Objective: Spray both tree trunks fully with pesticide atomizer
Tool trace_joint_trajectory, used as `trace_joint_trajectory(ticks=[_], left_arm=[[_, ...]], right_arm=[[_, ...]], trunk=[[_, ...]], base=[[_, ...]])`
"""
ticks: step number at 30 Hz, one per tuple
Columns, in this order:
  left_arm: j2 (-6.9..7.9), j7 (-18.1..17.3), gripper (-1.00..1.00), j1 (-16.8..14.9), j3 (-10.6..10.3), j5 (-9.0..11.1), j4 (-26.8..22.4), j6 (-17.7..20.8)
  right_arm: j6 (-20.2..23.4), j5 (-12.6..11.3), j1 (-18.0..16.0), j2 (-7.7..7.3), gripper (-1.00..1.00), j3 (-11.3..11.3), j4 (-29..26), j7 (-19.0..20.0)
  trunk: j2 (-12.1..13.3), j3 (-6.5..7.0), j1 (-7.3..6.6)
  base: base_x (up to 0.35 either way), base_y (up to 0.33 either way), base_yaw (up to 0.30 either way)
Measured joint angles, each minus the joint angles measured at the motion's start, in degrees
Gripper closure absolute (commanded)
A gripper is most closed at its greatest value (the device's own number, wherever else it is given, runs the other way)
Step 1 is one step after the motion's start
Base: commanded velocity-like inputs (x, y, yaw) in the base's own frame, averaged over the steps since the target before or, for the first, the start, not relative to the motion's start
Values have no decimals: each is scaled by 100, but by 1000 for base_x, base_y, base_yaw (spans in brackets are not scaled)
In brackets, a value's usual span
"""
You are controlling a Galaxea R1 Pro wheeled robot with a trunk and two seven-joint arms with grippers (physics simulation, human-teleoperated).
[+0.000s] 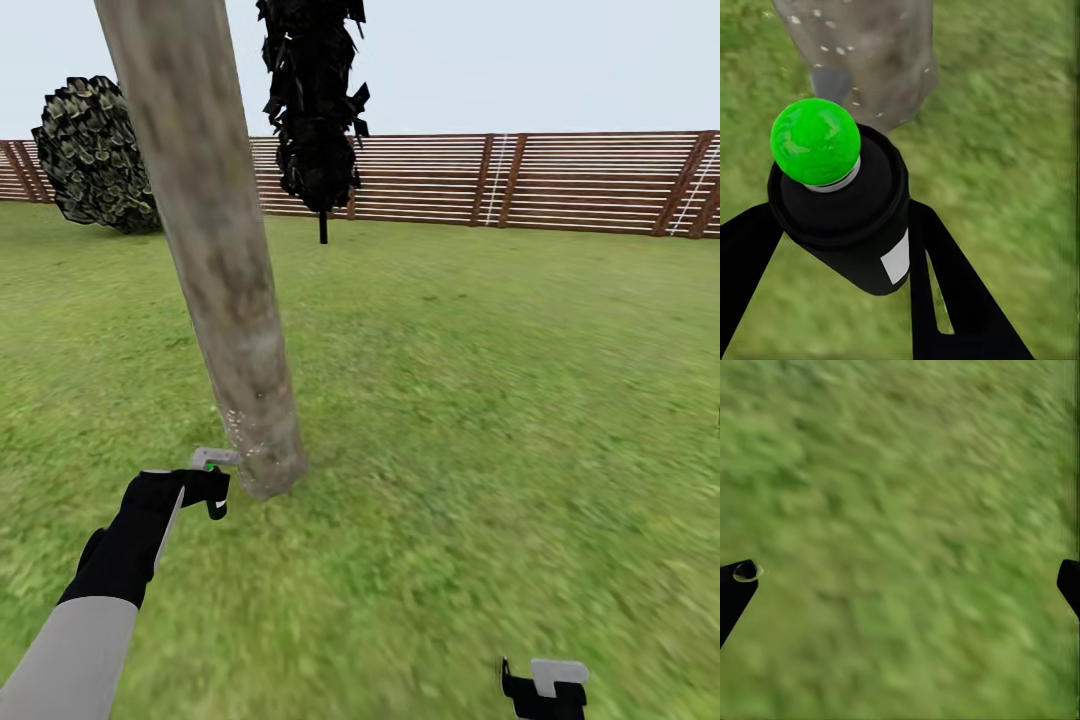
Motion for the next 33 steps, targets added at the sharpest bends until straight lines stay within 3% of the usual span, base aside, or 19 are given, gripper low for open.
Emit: trace_joint_trajectory(ticks=[8, 20, 26, 33], left_arm=[[5, 9, 100, 1, 0, -5, 0, 0], [9, 18, 100, 5, 2, -3, 8, 0], [15, 30, 100, 9, 19, -14, 70, -4], [54, 35, 100, 106, 382, -34, 165, -56]], right_arm=[[0, -10, 0, 0, -100, 0, -6, -2], [0, -4, 0, 0, -100, 6, 1, -2], [0, -2, 0, 1, -100, 7, -1, -2], [0, -2, 0, 4, -100, 7, -1, -2]], trunk=[[0, 0, 0], [0, 0, 0], [0, 0, 0], [0, 0, 0]], base=[[0, -276, 12], [52, -274, 263], [142, -269, 54], [143, -268, 119]])
